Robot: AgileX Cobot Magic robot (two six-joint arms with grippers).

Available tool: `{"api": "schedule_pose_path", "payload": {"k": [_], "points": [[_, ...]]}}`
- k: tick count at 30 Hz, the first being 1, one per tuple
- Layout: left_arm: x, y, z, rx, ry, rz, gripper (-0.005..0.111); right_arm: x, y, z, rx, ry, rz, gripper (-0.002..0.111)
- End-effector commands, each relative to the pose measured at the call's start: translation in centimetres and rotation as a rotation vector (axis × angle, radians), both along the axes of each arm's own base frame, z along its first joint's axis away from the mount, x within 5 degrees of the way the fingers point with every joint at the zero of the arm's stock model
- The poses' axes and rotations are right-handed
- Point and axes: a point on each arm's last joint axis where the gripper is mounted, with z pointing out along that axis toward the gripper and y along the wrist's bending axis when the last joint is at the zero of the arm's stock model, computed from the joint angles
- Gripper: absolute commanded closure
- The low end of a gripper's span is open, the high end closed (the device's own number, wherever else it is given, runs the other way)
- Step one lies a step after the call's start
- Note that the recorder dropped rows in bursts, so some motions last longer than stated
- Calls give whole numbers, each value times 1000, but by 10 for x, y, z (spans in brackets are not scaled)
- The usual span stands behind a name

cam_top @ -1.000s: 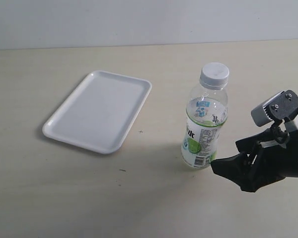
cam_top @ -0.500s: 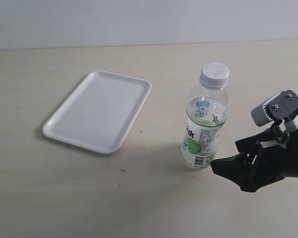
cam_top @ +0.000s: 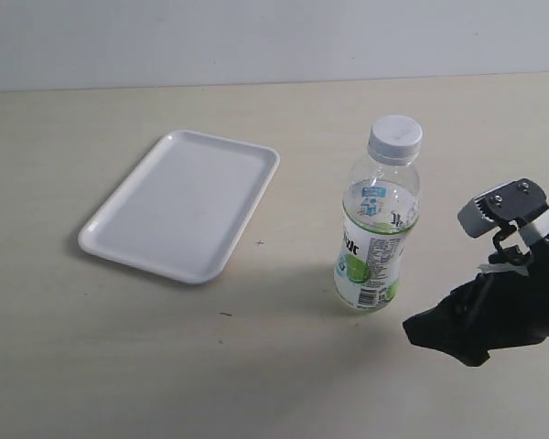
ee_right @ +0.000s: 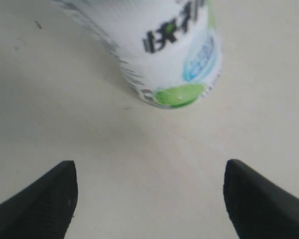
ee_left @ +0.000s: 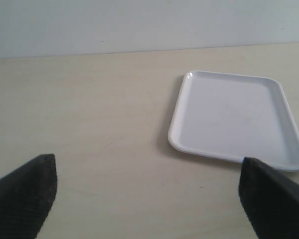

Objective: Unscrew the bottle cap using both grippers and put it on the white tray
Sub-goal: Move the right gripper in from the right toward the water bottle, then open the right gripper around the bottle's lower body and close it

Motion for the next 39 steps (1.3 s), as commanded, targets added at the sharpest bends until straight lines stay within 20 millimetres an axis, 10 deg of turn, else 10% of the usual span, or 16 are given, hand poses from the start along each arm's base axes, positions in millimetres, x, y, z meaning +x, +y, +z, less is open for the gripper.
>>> {"api": "schedule_pose_path", "payload": {"k": [1, 17, 33, 39], "points": [[0, 0, 0, 2, -11, -7, 13, 1, -10, -4, -88, 70, -91, 33], [0, 0, 0, 2, -11, -7, 13, 7, -40, -11, -347, 10, -443, 32], [0, 0, 0, 2, -11, -7, 13, -30, 22, -7, 20, -538, 70, 29], [0, 0, 0, 2, -11, -7, 13, -25, 21, -2, 61, -581, 10, 28]]}}
